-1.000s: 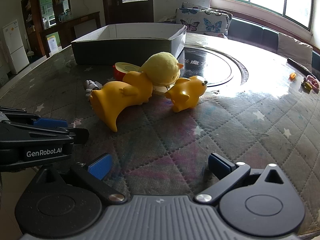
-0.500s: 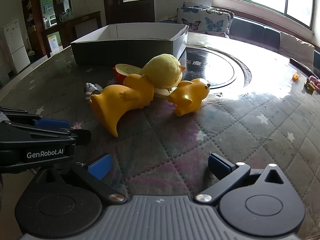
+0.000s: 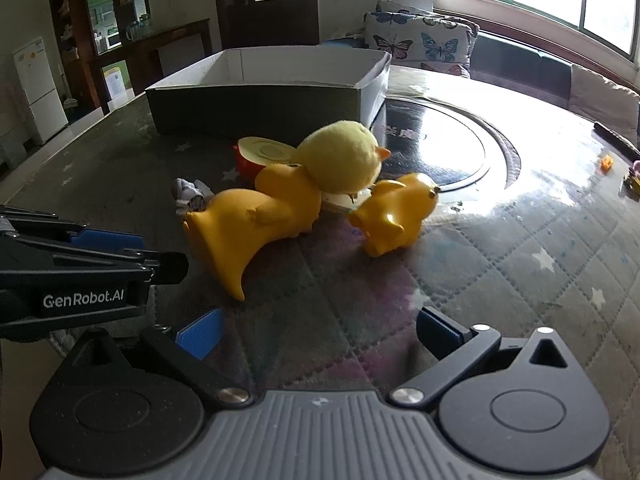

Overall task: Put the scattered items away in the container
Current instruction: 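Move both tools forward toward the large orange rubber duck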

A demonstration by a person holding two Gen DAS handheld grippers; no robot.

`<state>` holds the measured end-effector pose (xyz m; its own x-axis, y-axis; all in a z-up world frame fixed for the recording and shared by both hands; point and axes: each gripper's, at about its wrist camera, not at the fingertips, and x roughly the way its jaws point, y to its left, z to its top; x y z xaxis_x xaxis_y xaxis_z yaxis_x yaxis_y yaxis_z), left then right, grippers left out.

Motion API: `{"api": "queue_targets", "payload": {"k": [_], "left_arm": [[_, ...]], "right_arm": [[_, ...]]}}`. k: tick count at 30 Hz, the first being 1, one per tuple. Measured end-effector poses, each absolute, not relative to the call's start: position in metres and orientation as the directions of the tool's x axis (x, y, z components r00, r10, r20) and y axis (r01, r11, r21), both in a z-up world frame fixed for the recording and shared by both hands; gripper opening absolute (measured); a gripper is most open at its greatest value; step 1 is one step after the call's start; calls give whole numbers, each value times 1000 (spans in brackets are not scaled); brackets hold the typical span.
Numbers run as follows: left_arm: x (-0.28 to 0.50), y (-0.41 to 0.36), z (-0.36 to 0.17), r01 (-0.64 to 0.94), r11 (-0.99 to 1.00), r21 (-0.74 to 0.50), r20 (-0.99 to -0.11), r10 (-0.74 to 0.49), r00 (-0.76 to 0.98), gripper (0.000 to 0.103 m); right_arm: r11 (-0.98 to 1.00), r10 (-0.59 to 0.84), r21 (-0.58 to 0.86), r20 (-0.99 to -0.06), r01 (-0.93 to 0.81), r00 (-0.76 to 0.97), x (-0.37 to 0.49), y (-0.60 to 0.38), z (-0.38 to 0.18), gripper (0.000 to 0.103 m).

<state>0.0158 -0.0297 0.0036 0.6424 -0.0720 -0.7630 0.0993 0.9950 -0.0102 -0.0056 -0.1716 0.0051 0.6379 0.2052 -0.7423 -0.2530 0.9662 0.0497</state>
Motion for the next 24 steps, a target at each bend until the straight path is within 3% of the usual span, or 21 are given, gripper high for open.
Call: {"api": "queue_targets", "payload": {"k": [24], "left_arm": [[55, -23, 34, 155, 985, -76, -741, -160, 652, 39]], "right_arm": [[936, 289, 80, -734, -343, 615, 18, -151, 15, 103]]}}
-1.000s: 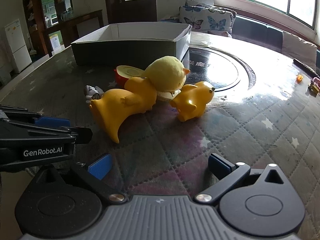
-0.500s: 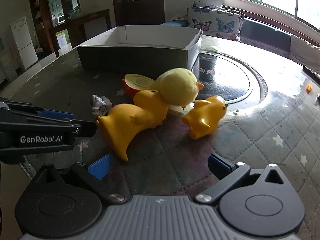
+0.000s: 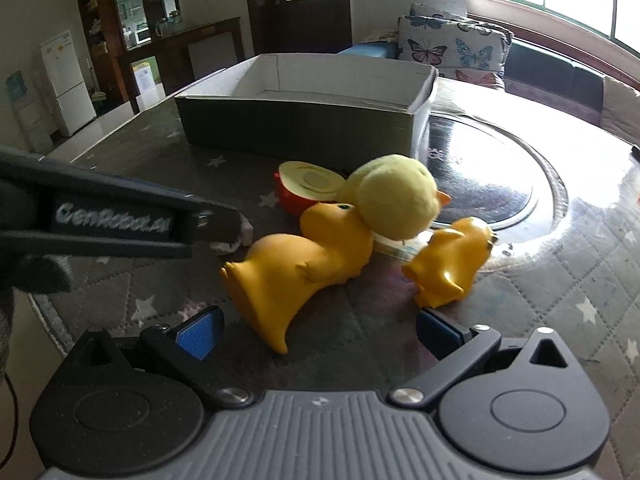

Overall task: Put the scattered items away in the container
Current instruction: 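Move both tools forward toward the large orange rubber duck, then close the left tool on the duck's head while the right tool grips its body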

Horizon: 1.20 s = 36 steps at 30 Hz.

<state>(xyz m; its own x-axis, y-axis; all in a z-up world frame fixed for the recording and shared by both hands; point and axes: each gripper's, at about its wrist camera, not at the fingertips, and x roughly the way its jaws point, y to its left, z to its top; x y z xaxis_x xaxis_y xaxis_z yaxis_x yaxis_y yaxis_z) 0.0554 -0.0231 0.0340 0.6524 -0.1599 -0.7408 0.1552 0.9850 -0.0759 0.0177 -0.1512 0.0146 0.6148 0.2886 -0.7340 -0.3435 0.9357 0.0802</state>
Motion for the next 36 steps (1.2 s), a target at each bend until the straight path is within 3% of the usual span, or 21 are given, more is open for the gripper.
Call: {"api": "queue_targets", "payload": {"k": [2, 8, 14, 16, 21, 33, 36], "left_arm": [[62, -26, 36, 175, 981, -82, -740, -178, 649, 39], [79, -36, 35, 237, 965, -112, -751, -238, 616, 39], [88, -46, 30, 270, 956, -110, -763, -256, 594, 39], [91, -46, 28, 270, 956, -114, -766, -258, 589, 39], [92, -45, 26, 275, 952, -130, -771, -272, 576, 39], [99, -45, 24, 278, 940, -198, -779, -323, 537, 40], [103, -47, 24, 276, 940, -202, -782, -325, 532, 40]], "right_arm": [[931, 299, 82, -732, -357, 612, 19, -149, 15, 102], [919, 332, 110, -734, -379, 592, 26, -148, 13, 87], [906, 368, 146, -736, -398, 568, 30, -155, 12, 61], [895, 394, 169, -735, -413, 552, 31, -158, 13, 48], [882, 416, 187, -740, -432, 529, 32, -166, 17, 34], [916, 350, 148, -748, -372, 564, 16, -197, 30, 35], [916, 357, 155, -735, -370, 576, 17, -197, 35, 54]]}}
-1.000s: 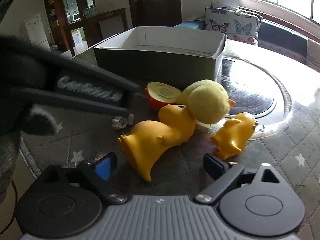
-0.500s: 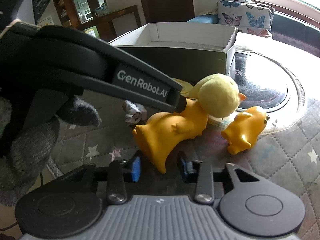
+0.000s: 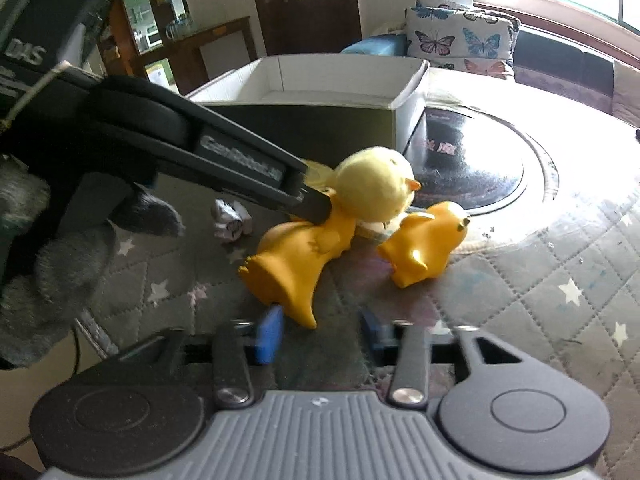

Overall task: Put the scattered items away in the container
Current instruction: 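Close the left tool on the duck's head while the right tool grips its body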

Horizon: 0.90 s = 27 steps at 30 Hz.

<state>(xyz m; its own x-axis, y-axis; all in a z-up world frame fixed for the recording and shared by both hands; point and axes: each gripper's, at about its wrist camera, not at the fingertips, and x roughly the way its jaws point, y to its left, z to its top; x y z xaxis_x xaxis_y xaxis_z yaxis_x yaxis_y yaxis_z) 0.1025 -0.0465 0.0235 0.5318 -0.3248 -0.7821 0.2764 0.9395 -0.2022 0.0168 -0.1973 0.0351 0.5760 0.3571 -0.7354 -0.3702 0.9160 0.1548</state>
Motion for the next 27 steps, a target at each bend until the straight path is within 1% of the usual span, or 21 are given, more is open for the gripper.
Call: {"api": "queue_targets", "payload": {"k": [2, 3, 4, 12, 17, 21, 27], "left_arm": [[104, -46, 24, 270, 942, -202, -783, -321, 533, 40], [106, -45, 24, 266, 941, -207, -783, -322, 531, 40], [107, -44, 24, 263, 941, -215, -785, -326, 527, 40], [115, -36, 23, 234, 933, -274, -786, -358, 504, 40], [117, -33, 20, 229, 929, -290, -783, -368, 502, 42], [116, -34, 21, 230, 930, -289, -785, -367, 499, 40], [120, -36, 19, 218, 926, -309, -787, -377, 488, 40]], "right_arm": [[911, 369, 159, -726, -380, 581, 16, -193, 39, 59], [910, 372, 160, -721, -382, 584, 17, -191, 41, 66], [909, 376, 162, -718, -384, 586, 18, -188, 41, 68], [911, 359, 126, -713, -393, 603, 26, -162, 39, 67], [920, 325, 94, -725, -380, 607, 30, -163, 35, 61], [925, 317, 97, -728, -367, 608, 27, -172, 36, 56], [940, 283, 85, -735, -331, 616, 21, -186, 38, 56]]}}
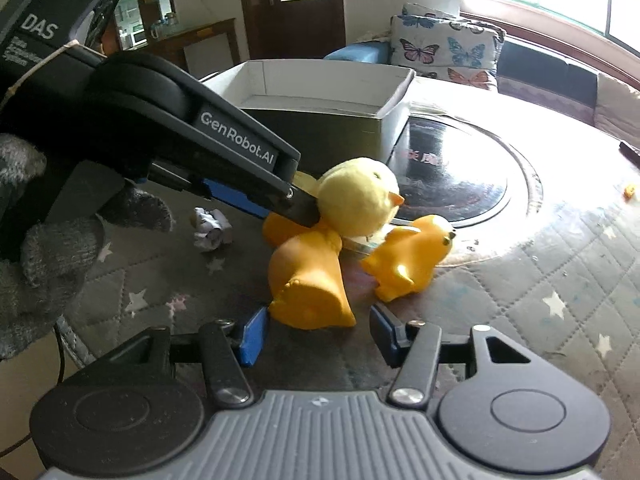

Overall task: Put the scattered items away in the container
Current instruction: 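Close the left tool on the duck's head while the right tool grips its body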

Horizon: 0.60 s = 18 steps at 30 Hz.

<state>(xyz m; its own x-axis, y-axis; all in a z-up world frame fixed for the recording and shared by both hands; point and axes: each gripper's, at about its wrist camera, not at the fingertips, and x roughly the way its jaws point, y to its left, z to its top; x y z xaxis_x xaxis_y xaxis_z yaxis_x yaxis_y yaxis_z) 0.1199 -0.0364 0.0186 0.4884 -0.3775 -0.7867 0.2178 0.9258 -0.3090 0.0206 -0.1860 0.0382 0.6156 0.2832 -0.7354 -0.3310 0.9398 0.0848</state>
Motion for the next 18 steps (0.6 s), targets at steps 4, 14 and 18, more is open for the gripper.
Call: {"api": "queue_targets", "payload": {"k": [4, 14, 18], "left_arm": [[126, -32, 16, 172, 923, -344, -790, -383, 479, 40], [130, -23, 6, 125, 905, -408, -783, -417, 461, 42], [124, -23, 9, 141, 902, -408, -788, -426, 444, 42]], "right_arm": [[930, 308, 92, -723, -356, 618, 17, -179, 43, 56], [926, 316, 93, -717, -365, 621, 23, -173, 37, 48], [918, 332, 98, -721, -385, 608, 17, -179, 37, 48]]}}
